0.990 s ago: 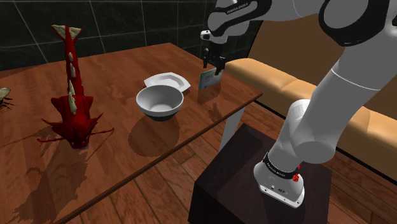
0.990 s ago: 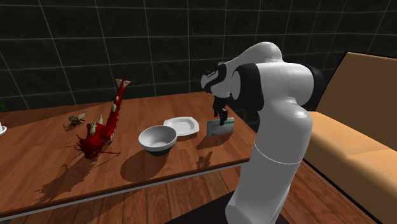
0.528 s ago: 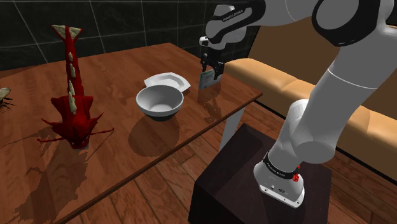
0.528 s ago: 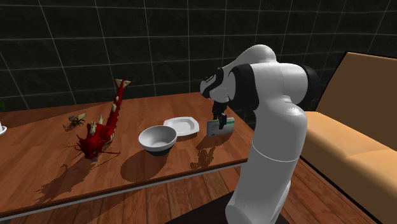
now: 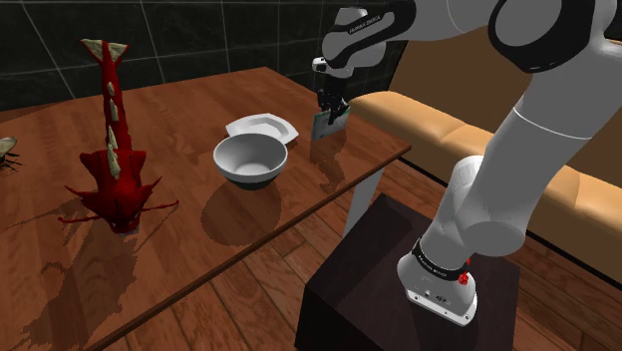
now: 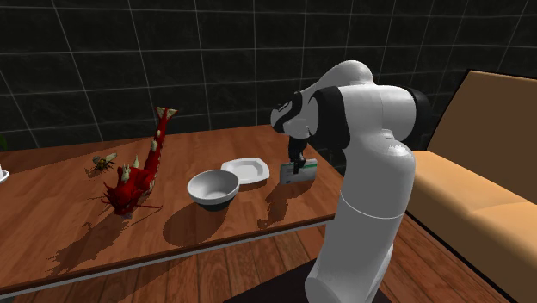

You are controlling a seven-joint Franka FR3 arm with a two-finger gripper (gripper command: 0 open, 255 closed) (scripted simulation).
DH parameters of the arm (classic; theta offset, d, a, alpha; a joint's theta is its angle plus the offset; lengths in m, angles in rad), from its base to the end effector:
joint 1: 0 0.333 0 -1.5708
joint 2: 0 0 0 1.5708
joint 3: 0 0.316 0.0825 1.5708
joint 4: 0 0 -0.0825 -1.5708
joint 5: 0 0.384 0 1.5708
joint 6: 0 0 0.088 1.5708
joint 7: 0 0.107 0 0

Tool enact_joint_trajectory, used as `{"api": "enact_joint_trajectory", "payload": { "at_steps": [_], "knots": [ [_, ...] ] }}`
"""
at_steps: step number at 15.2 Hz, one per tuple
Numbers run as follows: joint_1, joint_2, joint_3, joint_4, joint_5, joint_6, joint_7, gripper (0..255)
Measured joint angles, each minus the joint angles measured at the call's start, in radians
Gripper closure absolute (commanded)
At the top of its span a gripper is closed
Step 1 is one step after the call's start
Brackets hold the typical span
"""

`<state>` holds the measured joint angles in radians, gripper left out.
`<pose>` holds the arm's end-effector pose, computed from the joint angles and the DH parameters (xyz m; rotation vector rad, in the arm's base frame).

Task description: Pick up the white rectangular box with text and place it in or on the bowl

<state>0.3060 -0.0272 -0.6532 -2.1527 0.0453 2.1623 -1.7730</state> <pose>0.5043 -0.1819 0.4124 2.4003 2.0239 0.0985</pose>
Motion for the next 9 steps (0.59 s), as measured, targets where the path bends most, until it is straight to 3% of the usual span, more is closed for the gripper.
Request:
{"api": "enact_joint_trajectory", "payload": {
  "at_steps": [9],
  "knots": [
    [0.0,-0.009,0.001,0.008,-0.007,-0.014,0.005,255]
  ]
}}
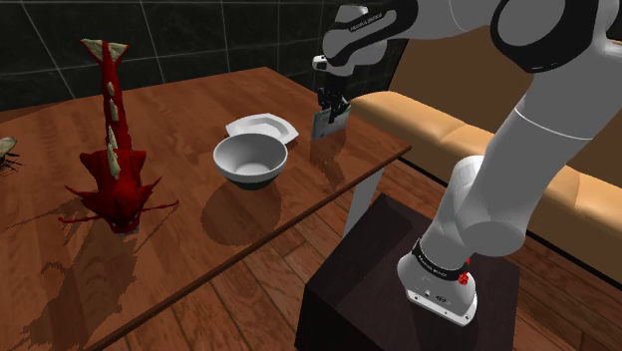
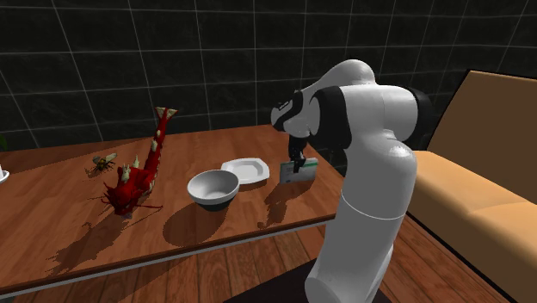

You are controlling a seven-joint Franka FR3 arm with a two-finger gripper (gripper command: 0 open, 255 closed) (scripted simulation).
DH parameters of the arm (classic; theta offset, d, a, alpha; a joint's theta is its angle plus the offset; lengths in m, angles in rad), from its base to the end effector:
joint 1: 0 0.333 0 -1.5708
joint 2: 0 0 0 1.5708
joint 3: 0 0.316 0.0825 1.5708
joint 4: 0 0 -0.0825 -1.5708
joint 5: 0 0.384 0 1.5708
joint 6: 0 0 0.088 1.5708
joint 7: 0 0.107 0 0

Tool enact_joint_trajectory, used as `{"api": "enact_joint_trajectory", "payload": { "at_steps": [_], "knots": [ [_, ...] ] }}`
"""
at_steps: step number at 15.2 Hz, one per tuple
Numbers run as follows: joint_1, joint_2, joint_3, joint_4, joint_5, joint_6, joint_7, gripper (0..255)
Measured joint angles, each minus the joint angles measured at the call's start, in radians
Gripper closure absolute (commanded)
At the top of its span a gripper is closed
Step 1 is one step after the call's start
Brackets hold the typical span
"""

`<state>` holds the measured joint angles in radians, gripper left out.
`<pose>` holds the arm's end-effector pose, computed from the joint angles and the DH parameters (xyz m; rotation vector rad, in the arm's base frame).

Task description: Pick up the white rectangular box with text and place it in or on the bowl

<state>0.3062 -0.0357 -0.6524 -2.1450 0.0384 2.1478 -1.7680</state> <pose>0.5040 -0.1819 0.4182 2.4001 2.0243 0.0980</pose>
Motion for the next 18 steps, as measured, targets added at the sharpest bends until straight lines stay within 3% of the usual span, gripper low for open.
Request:
{"api": "enact_joint_trajectory", "payload": {
  "at_steps": [18],
  "knots": [
    [0.004,-0.077,0.017,0.175,-0.053,-0.235,0.048,255]
  ]
}}
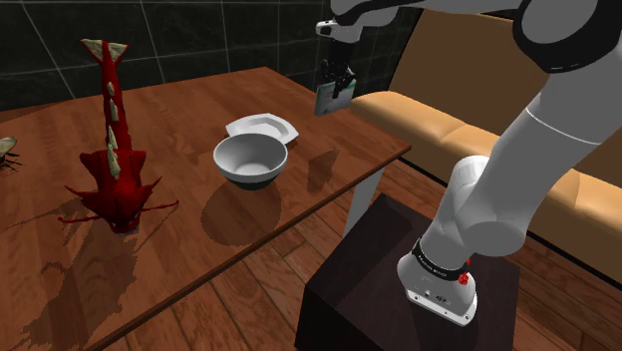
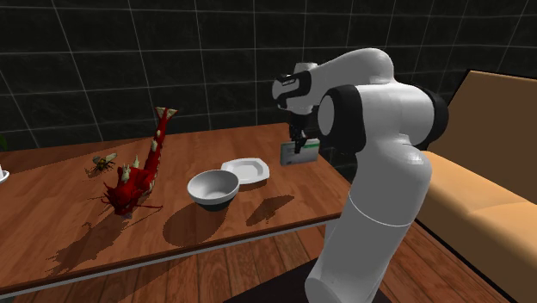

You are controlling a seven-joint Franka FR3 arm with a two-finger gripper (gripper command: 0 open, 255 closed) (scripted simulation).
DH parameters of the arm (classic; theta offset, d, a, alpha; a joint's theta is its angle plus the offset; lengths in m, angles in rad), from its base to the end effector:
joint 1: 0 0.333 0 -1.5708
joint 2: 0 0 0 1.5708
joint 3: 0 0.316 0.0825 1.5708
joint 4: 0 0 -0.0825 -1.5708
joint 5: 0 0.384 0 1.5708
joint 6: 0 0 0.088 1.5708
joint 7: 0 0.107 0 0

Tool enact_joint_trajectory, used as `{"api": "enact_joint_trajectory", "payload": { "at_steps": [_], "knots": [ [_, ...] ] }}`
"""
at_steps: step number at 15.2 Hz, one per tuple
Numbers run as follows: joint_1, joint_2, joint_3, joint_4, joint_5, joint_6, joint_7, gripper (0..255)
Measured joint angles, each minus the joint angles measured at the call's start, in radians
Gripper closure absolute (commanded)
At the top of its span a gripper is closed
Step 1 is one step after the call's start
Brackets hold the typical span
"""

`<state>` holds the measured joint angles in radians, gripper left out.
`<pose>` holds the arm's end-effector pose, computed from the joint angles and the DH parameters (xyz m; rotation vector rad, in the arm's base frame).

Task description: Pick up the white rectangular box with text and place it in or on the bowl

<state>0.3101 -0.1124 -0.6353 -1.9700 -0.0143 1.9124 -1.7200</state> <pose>0.5043 -0.1820 0.5126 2.3999 2.0241 0.0982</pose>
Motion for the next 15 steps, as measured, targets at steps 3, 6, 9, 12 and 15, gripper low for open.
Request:
{"api": "enact_joint_trajectory", "payload": {
  "at_steps": [3,6,9,12,15],
  "knots": [
    [0.001,-0.004,0.002,0.034,-0.003,-0.038,0.003,255],
    [0.002,-0.011,0.005,0.068,-0.006,-0.076,0.008,255],
    [0.002,-0.008,0.005,0.11,-0.004,-0.117,0.008,255],
    [0.003,-0.003,0.005,0.157,-0.001,-0.159,0.007,255],
    [0.016,-0.018,0.026,0.162,-0.009,-0.176,0.041,255]
  ]
}}
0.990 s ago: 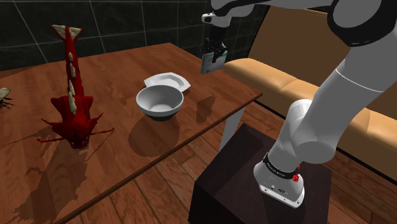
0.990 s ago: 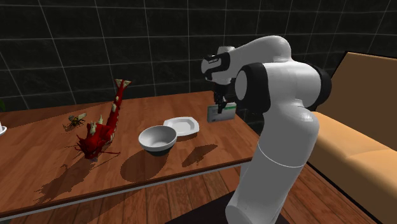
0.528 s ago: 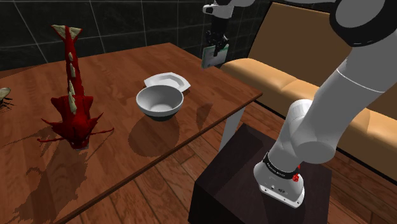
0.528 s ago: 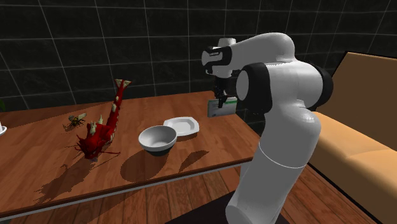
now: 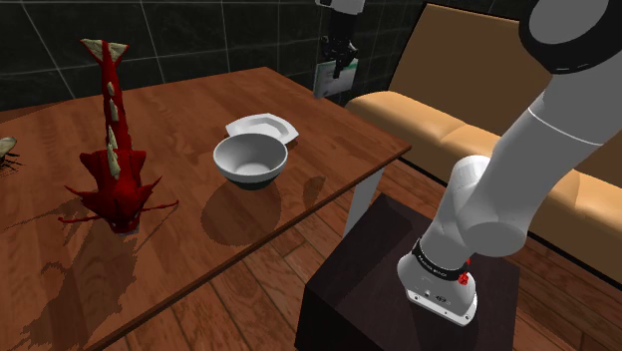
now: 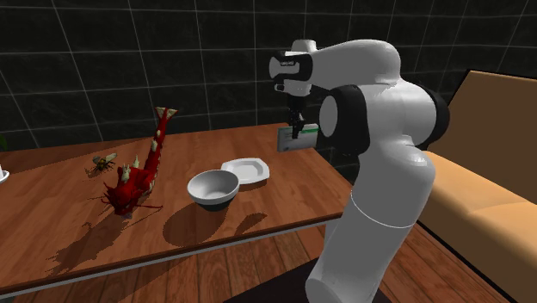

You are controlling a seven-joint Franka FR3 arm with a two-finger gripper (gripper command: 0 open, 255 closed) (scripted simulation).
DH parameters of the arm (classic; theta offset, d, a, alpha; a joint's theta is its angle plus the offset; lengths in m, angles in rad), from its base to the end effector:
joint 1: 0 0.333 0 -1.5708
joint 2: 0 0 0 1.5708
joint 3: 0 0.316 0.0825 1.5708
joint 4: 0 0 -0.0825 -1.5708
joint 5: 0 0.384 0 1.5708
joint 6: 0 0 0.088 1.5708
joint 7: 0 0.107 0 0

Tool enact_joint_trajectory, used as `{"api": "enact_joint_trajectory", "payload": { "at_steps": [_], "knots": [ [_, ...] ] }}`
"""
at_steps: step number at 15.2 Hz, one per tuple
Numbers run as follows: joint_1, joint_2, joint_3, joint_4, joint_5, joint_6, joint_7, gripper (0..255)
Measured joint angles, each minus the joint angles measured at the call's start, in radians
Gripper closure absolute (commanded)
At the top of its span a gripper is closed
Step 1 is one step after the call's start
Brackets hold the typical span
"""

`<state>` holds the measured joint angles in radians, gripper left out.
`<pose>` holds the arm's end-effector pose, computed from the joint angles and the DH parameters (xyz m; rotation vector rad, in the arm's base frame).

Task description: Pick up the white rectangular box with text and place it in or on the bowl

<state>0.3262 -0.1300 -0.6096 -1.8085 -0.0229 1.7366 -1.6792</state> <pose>0.5052 -0.1665 0.5830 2.3996 2.0250 0.0980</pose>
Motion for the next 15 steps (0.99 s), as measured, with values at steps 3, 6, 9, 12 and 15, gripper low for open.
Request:
{"api": "enact_joint_trajectory", "payload": {
  "at_steps": [3,6,9,12,15],
  "knots": [
    [0.025,-0.024,0.042,-0.02,-0.011,-0.001,0.069,255],
    [0.056,-0.049,0.094,-0.046,-0.02,0.004,0.154,255],
    [0.084,-0.059,0.141,-0.047,-0.02,-0.004,0.229,255],
    [0.115,-0.064,0.189,-0.052,-0.018,-0.005,0.307,255],
    [0.143,-0.057,0.232,-0.043,-0.011,-0.008,0.378,255]
  ]
}}
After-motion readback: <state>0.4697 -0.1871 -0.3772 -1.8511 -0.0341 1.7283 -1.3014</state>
